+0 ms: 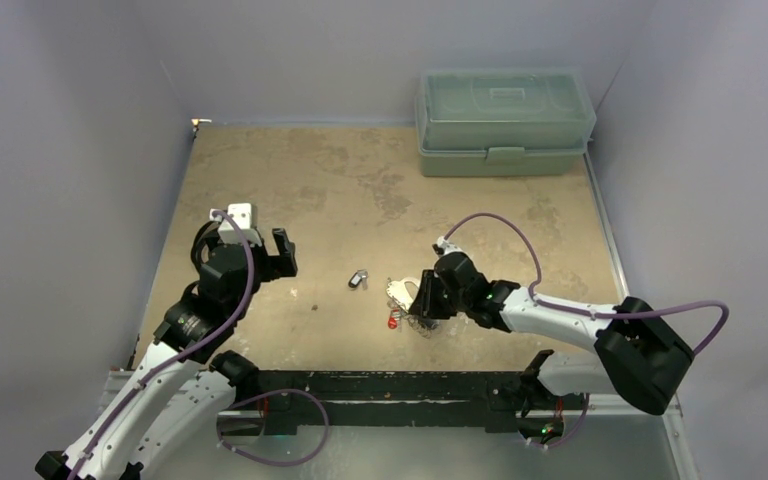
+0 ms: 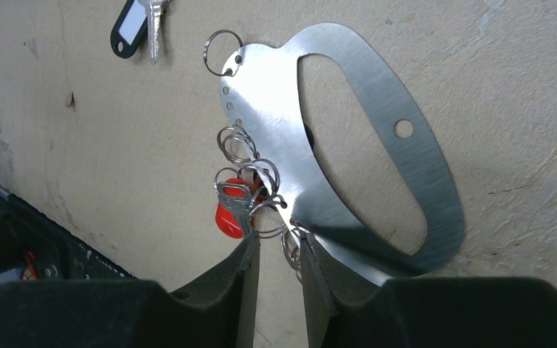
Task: Put the keys on the keyring
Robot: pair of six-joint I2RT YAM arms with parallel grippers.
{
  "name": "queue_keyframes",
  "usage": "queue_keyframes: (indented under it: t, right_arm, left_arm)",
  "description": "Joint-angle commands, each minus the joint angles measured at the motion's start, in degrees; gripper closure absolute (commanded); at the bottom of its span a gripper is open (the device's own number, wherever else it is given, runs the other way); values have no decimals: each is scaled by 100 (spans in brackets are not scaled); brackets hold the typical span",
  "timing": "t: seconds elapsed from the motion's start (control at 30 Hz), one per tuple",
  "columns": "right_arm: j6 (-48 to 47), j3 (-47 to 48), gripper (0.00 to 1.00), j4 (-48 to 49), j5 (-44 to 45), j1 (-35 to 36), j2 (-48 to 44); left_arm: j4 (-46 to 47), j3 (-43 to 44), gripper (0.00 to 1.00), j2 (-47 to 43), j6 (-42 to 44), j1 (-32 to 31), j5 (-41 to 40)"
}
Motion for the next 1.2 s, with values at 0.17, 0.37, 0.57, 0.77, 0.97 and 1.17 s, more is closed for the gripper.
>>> queue_keyframes:
  t: [0.17,0.37,0.57,0.77,0.97,1.17]
  right_arm:
    - [145,-122,66,276,-57,100,23]
    - [127,-93,66,283,-71,126,233]
    - [118,-54,66,283,-45,161,119]
    - [101,54,67,278,-185,225,-32]
    - [-13,126,68,606,-416,450,56]
    - [-69,184,67,827,-490,613,240]
  left_arm:
    - [118,92,6,-6,137,38,-10]
    - [118,93,6,-10,137,34,-10]
    - [112,92,6,-23,137,33,-10]
    - [113,92,6,-26,138,33,-10]
    - [111,92,6,-32,137,33,-10]
    - [107,92,6,-37,137,33,-10]
